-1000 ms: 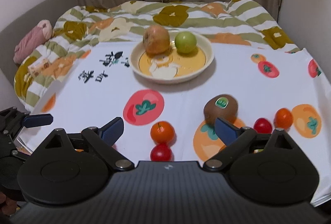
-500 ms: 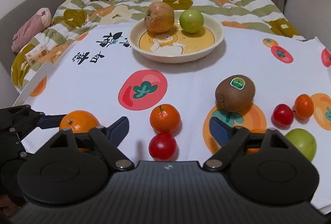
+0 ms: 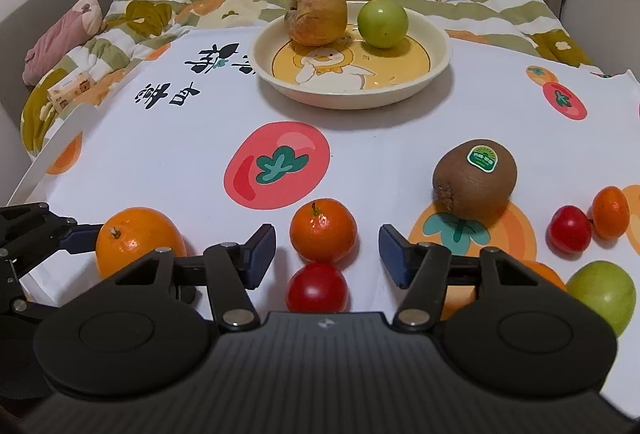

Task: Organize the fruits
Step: 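Grasp the large orange with the left tool while the right tool grasps a mandarin, then lower the orange and mandarin into the duck bowl and open both tools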

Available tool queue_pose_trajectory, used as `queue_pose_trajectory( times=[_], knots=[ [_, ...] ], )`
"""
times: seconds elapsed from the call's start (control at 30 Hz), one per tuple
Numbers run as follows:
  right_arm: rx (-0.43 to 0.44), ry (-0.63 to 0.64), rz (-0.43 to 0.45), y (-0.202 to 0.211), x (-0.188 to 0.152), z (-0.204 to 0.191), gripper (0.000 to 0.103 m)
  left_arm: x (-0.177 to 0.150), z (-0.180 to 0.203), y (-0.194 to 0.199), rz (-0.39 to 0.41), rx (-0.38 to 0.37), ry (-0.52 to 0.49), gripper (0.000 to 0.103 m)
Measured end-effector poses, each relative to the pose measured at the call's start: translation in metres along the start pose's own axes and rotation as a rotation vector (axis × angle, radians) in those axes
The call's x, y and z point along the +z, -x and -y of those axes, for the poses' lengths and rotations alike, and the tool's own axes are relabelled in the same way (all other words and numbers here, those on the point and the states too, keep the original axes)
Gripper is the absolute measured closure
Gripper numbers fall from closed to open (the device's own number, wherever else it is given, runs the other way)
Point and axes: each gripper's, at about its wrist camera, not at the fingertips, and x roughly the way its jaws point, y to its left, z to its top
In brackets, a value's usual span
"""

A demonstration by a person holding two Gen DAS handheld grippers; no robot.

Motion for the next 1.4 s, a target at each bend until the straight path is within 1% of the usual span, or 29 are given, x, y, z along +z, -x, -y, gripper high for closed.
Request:
queue_pose_trajectory(
  times=[0.17, 0.23, 0.27, 0.4, 0.63, 0.83, 0.97, 1.13, 1.27, 1.4],
  knots=[
    [-0.003, 0.003, -0.017, -0.006, 0.004, -0.001, 0.037, 0.000, -0.005, 0.000, -0.005, 0.007, 0.013, 0.036],
    [-0.004, 0.004, -0.024, -0.008, 0.004, -0.002, 0.044, -0.001, -0.008, 0.001, -0.008, 0.013, 0.020, 0.036],
    [-0.001, 0.007, -0.030, -0.009, 0.004, -0.003, 0.050, -0.001, -0.010, 0.001, -0.009, 0.015, 0.025, 0.036],
    [-0.019, 0.028, -0.030, -0.010, 0.006, -0.008, 0.051, -0.002, -0.017, 0.004, -0.012, 0.026, 0.042, 0.036],
    [0.006, 0.010, -0.017, -0.001, 0.014, -0.015, 0.051, -0.001, -0.027, 0.016, -0.001, 0.043, 0.059, 0.036],
    [0.032, 0.011, 0.014, 0.018, 0.028, -0.029, 0.051, 0.008, -0.035, 0.034, 0.020, 0.059, 0.070, 0.036],
    [0.045, 0.001, 0.040, 0.036, 0.040, -0.033, 0.051, 0.020, -0.041, 0.050, 0.038, 0.068, 0.074, 0.036],
    [0.060, -0.011, 0.076, 0.062, 0.059, -0.030, 0.051, 0.045, -0.045, 0.070, 0.075, 0.080, 0.074, 0.036],
    [0.074, -0.011, 0.103, 0.075, 0.077, -0.018, 0.051, 0.068, -0.045, 0.078, 0.103, 0.093, 0.068, 0.036],
    [0.085, 0.003, 0.119, 0.078, 0.097, 0.000, 0.051, 0.093, -0.040, 0.077, 0.124, 0.111, 0.074, 0.036]
  ],
)
